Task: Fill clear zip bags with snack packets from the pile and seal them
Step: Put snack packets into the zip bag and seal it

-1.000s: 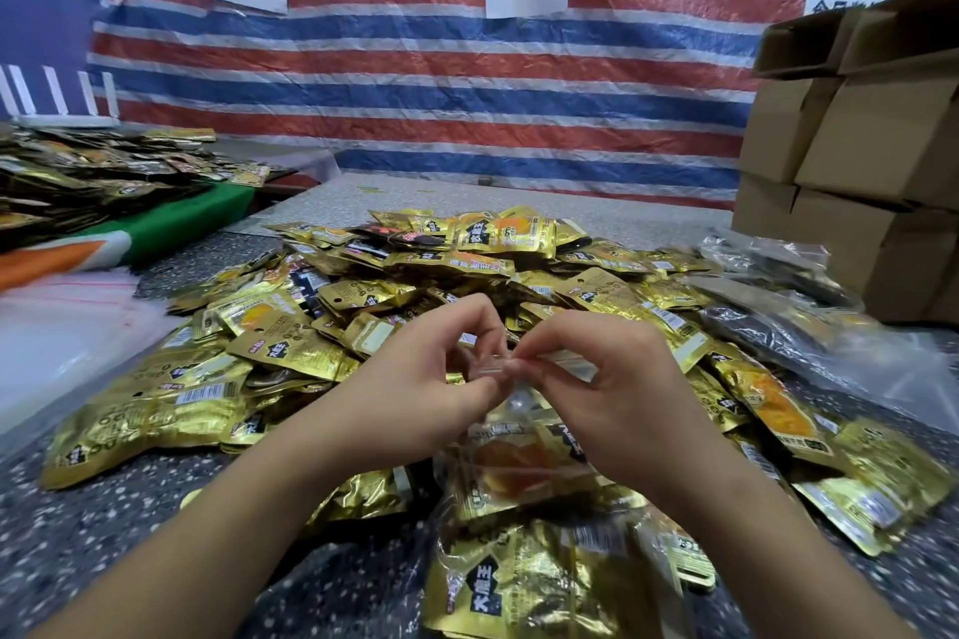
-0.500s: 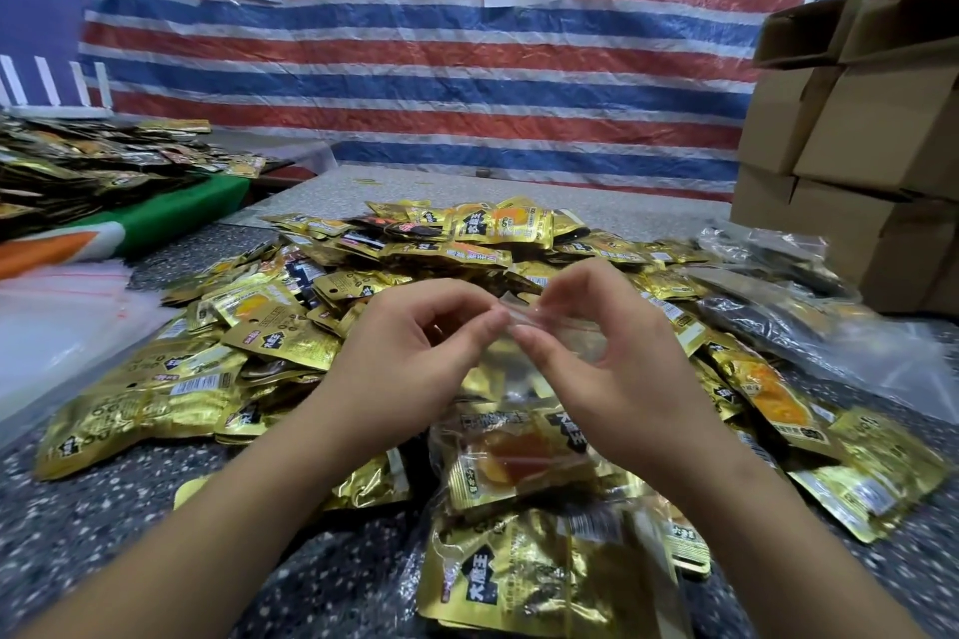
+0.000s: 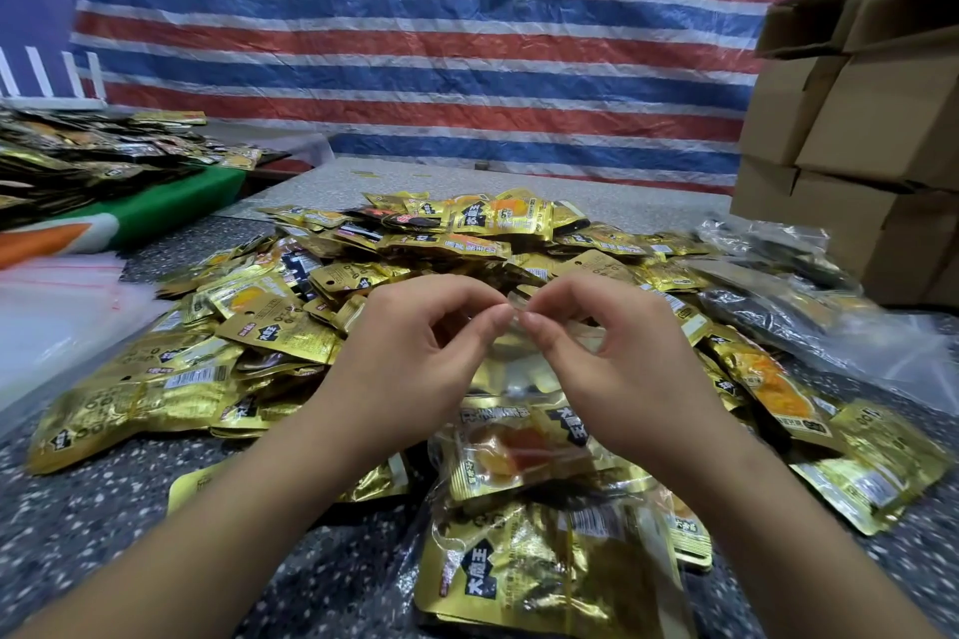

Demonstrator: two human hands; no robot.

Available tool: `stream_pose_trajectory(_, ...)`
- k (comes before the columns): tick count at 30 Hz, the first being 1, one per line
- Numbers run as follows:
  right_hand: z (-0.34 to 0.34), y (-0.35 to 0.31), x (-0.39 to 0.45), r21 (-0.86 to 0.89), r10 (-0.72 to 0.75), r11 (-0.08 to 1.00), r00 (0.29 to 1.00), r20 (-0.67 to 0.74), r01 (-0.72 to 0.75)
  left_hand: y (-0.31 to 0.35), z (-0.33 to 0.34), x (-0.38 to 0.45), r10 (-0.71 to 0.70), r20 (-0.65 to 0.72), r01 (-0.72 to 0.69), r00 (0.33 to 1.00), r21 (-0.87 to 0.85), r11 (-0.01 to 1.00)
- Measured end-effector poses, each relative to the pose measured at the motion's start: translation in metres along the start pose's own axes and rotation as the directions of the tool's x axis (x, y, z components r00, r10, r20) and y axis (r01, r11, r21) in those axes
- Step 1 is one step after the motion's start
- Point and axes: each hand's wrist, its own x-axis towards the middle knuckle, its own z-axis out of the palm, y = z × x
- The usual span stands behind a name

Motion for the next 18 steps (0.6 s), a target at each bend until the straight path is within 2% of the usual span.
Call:
stream_pose_trajectory(4, 0.0000, -0.0001, -0.0009, 0.034, 0.061, 0.997, 0.997, 0.050, -0.063, 0.0013, 0.0019, 0.0002, 0.025, -0.001, -0.025, 1.000, 0.031, 0.999)
stream_pose_trajectory(9, -0.0002, -0.0018, -0.0017, 0.036, 0.068, 0.997, 0.996, 0.058, -0.070, 0.0019, 0.0018, 0.0001, 0.036, 0.007, -0.036, 0.999, 0.061, 0.997)
stream_pose_trajectory(18, -0.0003, -0.0012, 0.0000, 0.106, 0.128, 0.985, 0.990, 0.052, -0.133, 0.0016, 0.0010, -0.0007, -0.025, 0.005, 0.025, 1.000, -0.020, 0.999)
